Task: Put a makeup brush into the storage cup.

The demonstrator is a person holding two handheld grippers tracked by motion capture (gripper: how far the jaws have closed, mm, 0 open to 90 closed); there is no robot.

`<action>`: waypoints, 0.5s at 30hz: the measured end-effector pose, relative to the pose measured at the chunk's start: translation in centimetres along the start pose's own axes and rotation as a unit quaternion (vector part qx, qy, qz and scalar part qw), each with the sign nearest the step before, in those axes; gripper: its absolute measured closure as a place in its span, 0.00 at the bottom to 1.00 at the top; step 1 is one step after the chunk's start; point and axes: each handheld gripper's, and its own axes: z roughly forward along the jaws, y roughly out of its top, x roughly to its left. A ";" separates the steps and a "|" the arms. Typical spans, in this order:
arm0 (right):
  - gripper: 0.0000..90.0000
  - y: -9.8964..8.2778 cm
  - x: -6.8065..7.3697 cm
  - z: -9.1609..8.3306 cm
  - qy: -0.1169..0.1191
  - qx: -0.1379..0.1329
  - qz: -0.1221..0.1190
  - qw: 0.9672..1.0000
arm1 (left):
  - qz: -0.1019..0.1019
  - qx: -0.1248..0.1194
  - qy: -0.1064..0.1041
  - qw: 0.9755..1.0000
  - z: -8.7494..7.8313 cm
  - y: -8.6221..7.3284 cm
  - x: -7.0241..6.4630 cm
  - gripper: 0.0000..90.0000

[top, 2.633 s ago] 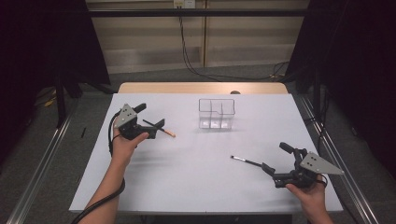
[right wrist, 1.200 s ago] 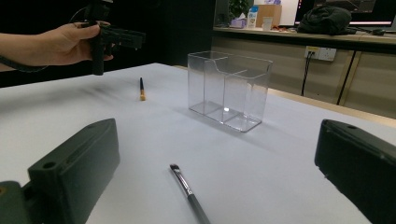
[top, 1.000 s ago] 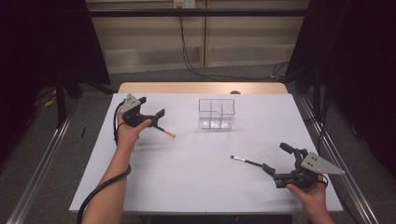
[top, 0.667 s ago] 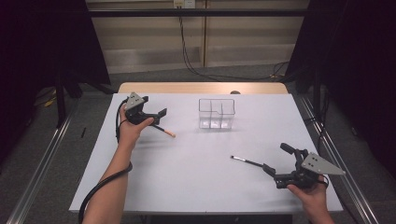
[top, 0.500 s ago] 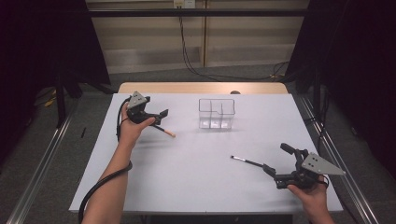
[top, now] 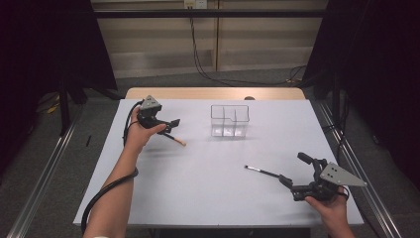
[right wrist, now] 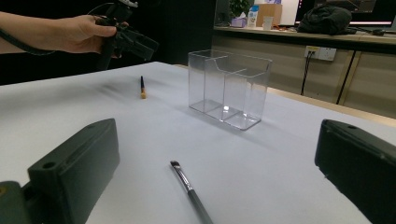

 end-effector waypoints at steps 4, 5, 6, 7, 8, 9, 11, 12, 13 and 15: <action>0.00 0.0 0.0 0.1 0.001 0.002 0.002 1.000 | 0.000 0.029 -0.009 1.000 0.2 0.0 0.2 0.00; 0.00 0.0 0.0 0.1 0.001 0.002 0.001 1.000 | 0.007 0.037 -0.007 0.999 0.3 0.1 0.2 0.00; 0.00 0.0 0.0 0.1 0.001 0.002 0.001 1.000 | 0.003 0.043 -0.012 0.999 0.3 0.1 0.2 0.00; 0.00 0.0 0.0 0.1 0.001 0.002 0.001 1.000 | 0.005 0.053 -0.013 0.998 0.4 0.1 0.3 0.00; 0.00 0.0 0.0 0.1 0.001 0.002 0.002 1.000 | 0.007 0.062 -0.016 0.998 0.5 0.1 0.2 0.00; 0.00 -0.1 -0.1 0.1 0.001 0.002 0.003 1.000 | 0.010 0.069 -0.020 0.997 0.6 0.1 0.2 0.00; 0.00 -0.1 -0.1 0.1 0.001 0.003 0.002 1.000 | 0.016 0.082 -0.026 0.996 0.7 0.2 0.1 0.00; 0.00 -0.1 -0.1 0.1 0.001 0.002 0.003 1.000 | 0.015 0.085 -0.026 0.996 0.7 0.2 0.1 0.00; 0.00 0.0 0.0 0.1 0.001 0.002 0.002 1.000 | 0.012 0.088 -0.030 0.996 0.8 0.2 0.1 0.01; 0.00 0.0 0.0 0.1 0.001 0.002 0.002 1.000 | 0.013 0.098 -0.038 0.994 0.9 0.2 0.1 0.01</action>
